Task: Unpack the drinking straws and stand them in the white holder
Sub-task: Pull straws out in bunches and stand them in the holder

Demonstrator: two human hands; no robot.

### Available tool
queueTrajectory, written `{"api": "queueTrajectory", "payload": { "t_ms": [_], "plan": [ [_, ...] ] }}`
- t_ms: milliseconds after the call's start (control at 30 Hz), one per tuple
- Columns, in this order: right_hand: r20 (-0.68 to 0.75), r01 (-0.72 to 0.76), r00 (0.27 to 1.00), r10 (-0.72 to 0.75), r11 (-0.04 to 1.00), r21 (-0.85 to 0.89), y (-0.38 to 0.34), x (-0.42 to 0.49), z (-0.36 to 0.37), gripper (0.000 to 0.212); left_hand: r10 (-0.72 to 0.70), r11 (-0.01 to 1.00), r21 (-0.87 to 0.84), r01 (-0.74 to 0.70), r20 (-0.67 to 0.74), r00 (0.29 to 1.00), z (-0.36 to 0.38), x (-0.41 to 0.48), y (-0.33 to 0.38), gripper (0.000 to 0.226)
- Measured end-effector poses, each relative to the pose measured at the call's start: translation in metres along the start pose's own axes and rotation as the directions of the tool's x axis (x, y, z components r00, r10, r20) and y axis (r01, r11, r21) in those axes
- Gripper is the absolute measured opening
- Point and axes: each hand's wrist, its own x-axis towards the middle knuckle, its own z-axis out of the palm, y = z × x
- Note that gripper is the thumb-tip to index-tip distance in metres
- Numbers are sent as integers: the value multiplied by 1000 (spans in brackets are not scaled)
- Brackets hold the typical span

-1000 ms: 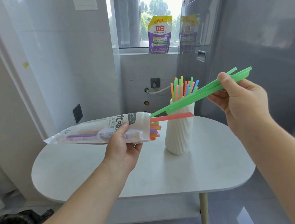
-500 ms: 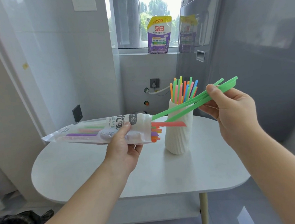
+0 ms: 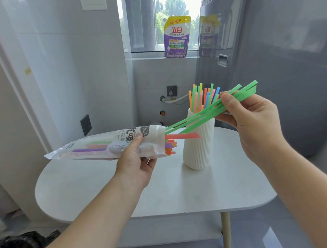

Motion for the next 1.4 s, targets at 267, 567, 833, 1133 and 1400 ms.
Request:
{"api": "queueTrajectory", "payload": {
  "t_ms": [267, 567, 833, 1133, 1400],
  "plan": [
    [-55, 11, 998, -6, 995, 99, -5, 5, -8, 25, 5, 999, 36, -5, -8, 1000, -4, 4, 5, 53],
    [-197, 63, 979, -44, 994, 94, -21, 13, -18, 23, 21, 998, 61, -22, 9, 1000, -7, 7, 3, 49],
    [-309, 243, 916, -255, 967, -78, -47, 21, -29, 18, 46, 996, 78, -45, -17, 999, -9, 11, 1, 52],
    [-235, 307, 898, -373, 912, -272, -57, 28, -28, 18, 1, 995, 105, -4, 29, 1000, -6, 7, -13, 53],
    [-130, 293, 923, -363, 880, -375, -55, 48, -4, 14, 18, 997, 81, -17, -10, 1000, -6, 7, -11, 52]
  ]
}}
